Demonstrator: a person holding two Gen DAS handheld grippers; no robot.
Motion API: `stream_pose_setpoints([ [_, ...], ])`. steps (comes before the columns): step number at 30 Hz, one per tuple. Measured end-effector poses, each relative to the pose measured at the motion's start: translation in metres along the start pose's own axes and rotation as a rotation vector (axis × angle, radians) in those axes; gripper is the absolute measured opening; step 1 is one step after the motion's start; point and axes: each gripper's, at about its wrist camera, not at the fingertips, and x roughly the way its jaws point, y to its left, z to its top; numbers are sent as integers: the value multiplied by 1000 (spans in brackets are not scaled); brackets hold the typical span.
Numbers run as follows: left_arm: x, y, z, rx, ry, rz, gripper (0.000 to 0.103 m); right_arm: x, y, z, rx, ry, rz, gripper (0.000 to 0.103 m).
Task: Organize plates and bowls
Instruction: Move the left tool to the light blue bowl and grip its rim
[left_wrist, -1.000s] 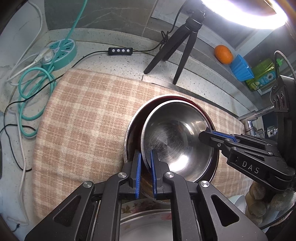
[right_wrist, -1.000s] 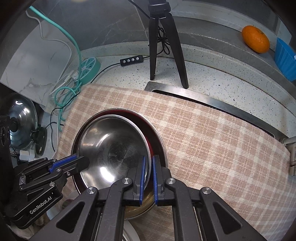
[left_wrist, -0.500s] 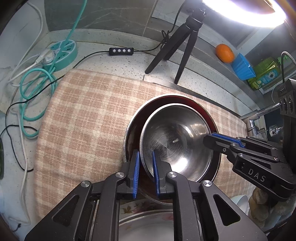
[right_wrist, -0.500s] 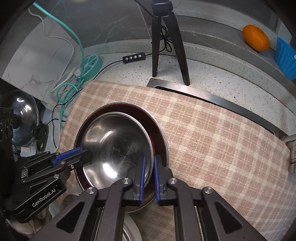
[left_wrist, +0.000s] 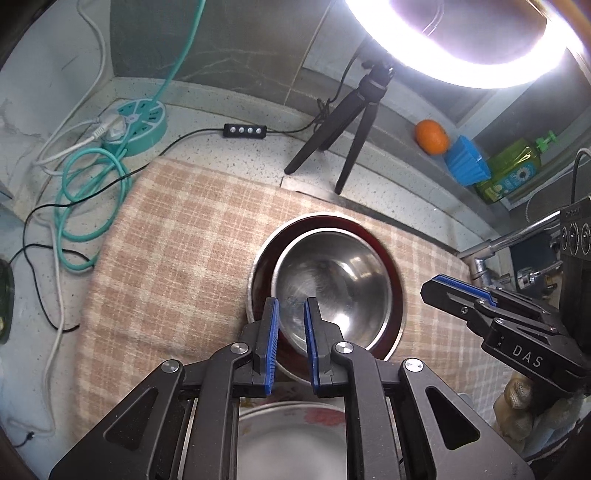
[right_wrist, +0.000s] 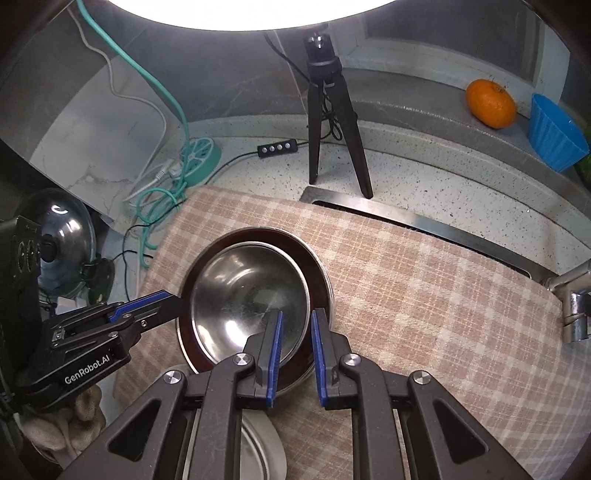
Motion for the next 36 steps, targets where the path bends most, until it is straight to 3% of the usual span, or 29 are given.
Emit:
stream_pose_setpoints([
  [10,-25,-28,-31,31,-11,-69,12,-66,-15,-32,-5,-103,40,23],
  [12,-27,-33,-39,37,-6,-76,12,-79,-21,-43,-18,-128,23,28],
  [17,-22,-54,-62,56,23,-95,12,-107,-41,-75,-37,-174,-47,31],
  [28,17,-117,-119,158,185,-159,12,-117,-122,-153,119,-112,-87,31],
  [36,37,-142,-147,184,261,-189,12,-107,-149,-197,203,-67,-72,31],
])
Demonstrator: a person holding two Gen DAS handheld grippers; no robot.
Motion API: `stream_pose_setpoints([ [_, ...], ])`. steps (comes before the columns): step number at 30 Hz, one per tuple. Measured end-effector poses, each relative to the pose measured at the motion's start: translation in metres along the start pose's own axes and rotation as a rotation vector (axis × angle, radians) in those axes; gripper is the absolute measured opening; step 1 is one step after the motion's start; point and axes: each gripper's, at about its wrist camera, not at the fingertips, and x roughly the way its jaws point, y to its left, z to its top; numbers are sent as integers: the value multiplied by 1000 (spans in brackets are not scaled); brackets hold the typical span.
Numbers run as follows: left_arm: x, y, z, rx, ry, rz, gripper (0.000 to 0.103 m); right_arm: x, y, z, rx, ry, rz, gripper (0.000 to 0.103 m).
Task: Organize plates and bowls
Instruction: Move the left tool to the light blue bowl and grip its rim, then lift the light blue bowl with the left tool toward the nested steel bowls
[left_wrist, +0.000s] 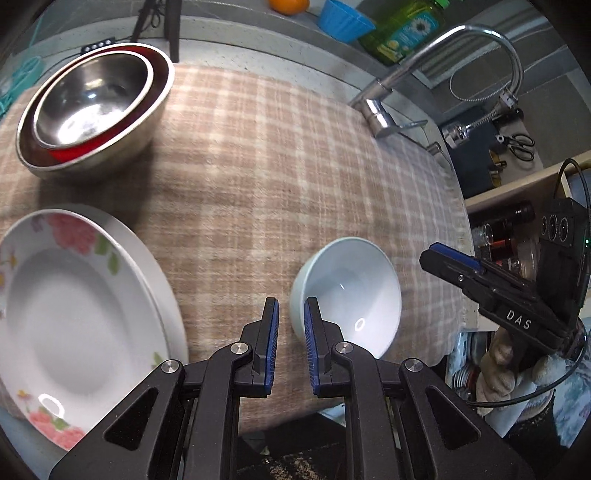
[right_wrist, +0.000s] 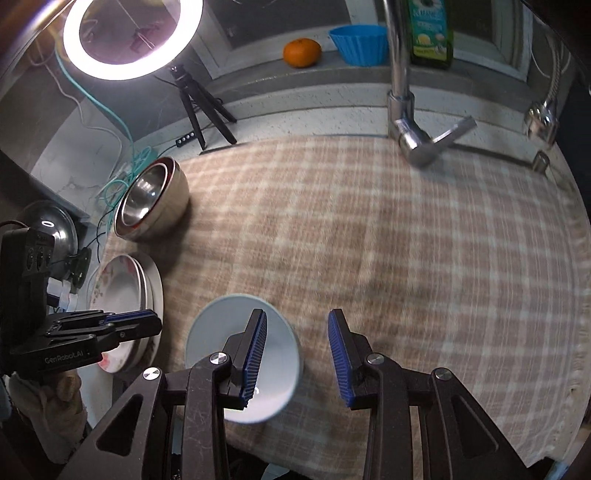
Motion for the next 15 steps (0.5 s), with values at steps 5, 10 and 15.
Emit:
stream_pose_setpoints([
  [5,15,-5,-6,-5,39,-8,12,9,-5,-17,18,32,18,31],
  [10,23,-8,-6,-6,51,-5,12,19,-2,-29,15,54,26,31],
  [15,29,-11,-3,1,53,12,12,27,-5,-32,34,70,25,31],
])
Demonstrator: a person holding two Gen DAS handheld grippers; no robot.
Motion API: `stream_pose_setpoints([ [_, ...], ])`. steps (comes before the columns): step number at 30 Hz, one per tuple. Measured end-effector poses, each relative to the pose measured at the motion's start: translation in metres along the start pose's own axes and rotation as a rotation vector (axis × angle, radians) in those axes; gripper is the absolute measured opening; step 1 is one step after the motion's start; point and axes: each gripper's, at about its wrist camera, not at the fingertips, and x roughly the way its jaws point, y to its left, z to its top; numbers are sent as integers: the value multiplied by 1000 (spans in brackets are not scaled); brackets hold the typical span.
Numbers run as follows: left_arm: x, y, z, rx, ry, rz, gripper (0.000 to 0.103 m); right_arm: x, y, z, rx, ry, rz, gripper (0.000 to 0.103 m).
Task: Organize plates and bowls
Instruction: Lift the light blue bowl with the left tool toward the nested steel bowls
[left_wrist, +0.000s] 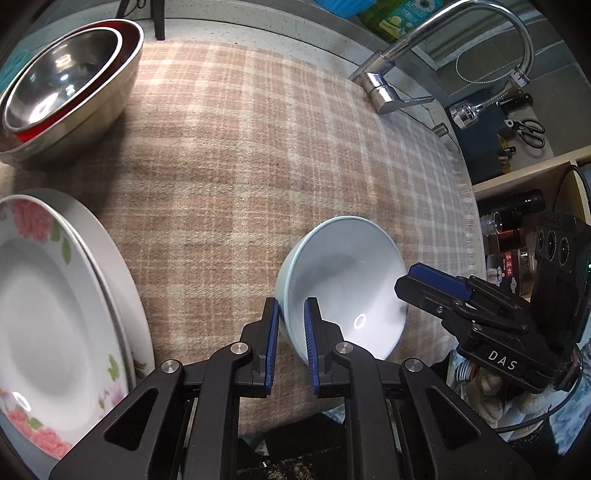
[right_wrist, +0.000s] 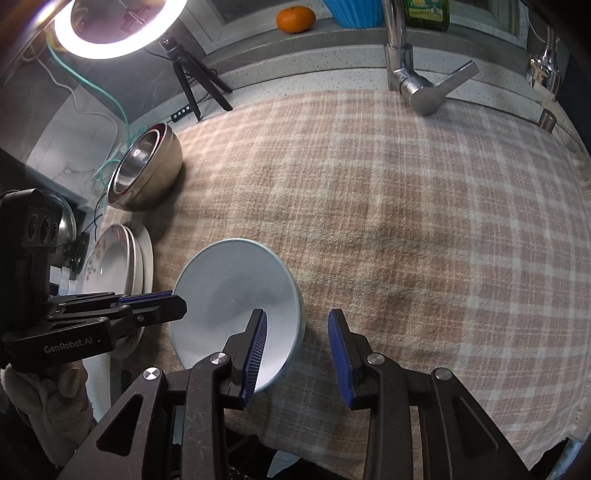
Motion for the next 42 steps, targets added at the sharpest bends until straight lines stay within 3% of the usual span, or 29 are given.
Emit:
stream_pose_setpoints([
  [4,4,1,1,0,8,7,12,6,-3,0,12,12,9,29],
  [14,13,0,4,5,24,15,11,19,-7,0,34,62,35,8],
  [25,-6,4,12,2,-13,3,11,16,2,13,25,65,10,8],
  [42,-69,36,39,-51,-154,-11,11,1,58,71,-81,33,21,8],
])
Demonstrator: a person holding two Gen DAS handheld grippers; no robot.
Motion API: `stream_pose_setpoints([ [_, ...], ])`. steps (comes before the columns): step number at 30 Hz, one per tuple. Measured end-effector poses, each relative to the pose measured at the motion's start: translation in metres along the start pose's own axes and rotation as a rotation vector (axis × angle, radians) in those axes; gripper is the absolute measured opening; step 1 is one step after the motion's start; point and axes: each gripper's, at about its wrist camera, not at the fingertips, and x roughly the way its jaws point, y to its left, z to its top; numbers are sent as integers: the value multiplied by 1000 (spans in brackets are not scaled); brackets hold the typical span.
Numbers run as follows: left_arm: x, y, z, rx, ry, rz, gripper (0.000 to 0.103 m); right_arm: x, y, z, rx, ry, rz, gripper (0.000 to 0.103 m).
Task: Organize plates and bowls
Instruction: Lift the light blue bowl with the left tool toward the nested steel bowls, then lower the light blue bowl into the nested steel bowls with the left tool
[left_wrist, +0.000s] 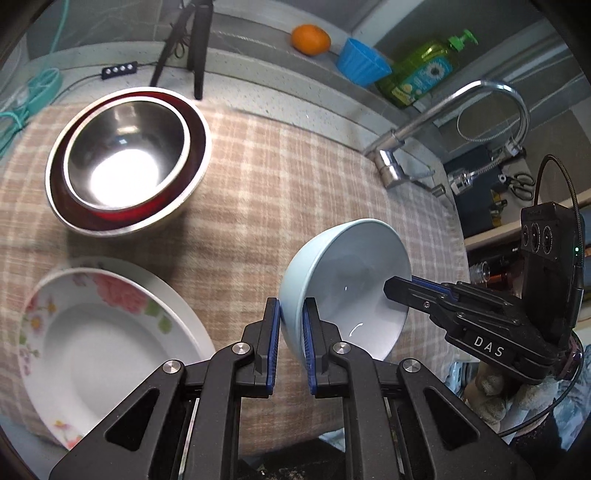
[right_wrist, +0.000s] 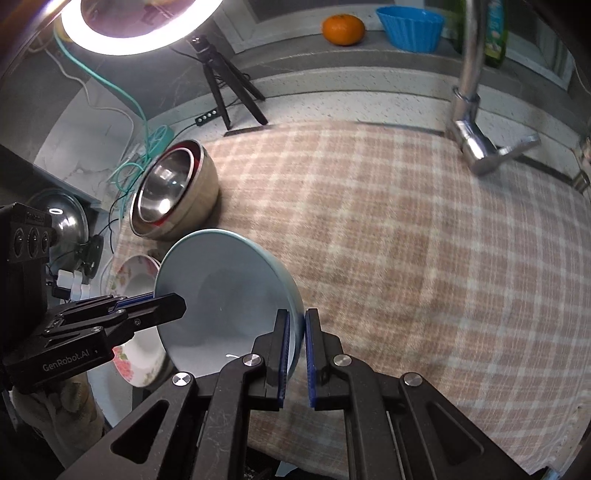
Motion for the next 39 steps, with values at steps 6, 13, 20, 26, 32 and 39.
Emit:
stream_pose_setpoints([
  [6,-21,21,16,-31,-56,14,11,-1,32,25,-74,-20,0,8],
  [13,-39,46,29,-79,-108,29,11,4,64,56,-127,-53,7,8],
  [20,-50,71,45,-123,-149,54,11,19,89,78,-157,-61,17,8],
  [26,-53,90,60,-147,-165,81,11,33,106,99,-168,-67,21,8],
  [32,-50,108,72,-184,-163,94,11,48,120,117,-183,-67,16,8],
  [39,-46,125,77,-212,-150,103,11,67,130,134,-183,-44,19,8],
])
